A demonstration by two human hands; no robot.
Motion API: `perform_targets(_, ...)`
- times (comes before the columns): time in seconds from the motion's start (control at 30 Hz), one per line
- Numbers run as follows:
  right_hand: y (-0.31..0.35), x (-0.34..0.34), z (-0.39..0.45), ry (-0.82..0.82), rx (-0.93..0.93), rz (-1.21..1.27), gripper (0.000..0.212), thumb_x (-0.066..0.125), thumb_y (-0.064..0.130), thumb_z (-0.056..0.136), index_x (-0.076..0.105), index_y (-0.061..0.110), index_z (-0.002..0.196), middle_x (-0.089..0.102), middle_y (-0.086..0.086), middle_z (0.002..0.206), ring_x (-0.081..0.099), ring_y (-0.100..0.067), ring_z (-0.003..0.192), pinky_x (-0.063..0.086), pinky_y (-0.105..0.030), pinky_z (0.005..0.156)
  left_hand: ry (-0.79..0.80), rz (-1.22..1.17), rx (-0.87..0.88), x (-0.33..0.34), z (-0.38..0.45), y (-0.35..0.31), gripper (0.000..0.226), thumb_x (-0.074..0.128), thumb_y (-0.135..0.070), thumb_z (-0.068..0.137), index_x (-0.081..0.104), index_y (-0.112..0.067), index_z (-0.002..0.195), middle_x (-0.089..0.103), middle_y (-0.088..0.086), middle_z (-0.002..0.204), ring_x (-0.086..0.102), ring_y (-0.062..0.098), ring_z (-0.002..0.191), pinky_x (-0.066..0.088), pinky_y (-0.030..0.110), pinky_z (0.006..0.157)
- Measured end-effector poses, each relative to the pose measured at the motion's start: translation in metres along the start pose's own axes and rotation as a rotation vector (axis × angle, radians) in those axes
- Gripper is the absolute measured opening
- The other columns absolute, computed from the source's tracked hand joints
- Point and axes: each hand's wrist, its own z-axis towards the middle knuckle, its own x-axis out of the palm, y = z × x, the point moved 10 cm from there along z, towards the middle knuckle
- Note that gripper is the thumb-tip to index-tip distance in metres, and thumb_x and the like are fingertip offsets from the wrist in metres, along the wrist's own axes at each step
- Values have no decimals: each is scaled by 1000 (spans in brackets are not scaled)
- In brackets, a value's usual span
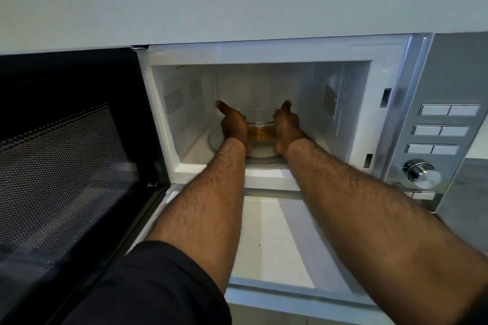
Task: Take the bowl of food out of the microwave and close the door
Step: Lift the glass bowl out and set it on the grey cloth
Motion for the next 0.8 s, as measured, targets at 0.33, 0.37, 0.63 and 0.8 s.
perform_targets(0.33,3,1,-2,-11,-52,71,53,26,54,101,61,16,113,61,4,84,59,-15,74,45,-26,58,-64,-81,14,5,-9,2,72,14,-65,96,63,-16,76,73,13,100,65,32,93,53,38,90)
perform_targets(0.37,4,0,-4,-11,-57,78,51,27,54,101,61,18,110,61,5,83,59,-14,75,45,-26,58,-66,-80,11,5,-9,2,73,15,-64,96,65,-13,79,73,15,106,65,33,99,52,40,93)
perform_targets(0.63,17,-8,-32,-24,-57,74,51,29,51,102,61,16,120,64,-1,111,59,-18,89,50,-35,85,-71,-104,-22,1,-39,-11,80,16,-66,95,67,-9,117,72,12,117,63,31,111,48,42,100)
perform_targets(0.8,15,-20,-65,7,-21,105,48,28,53,101,60,20,115,62,10,91,60,-7,71,48,-17,48,-109,-160,-13,-6,-78,-13,76,21,-65,95,66,-8,119,71,13,116,64,31,110,51,35,80)
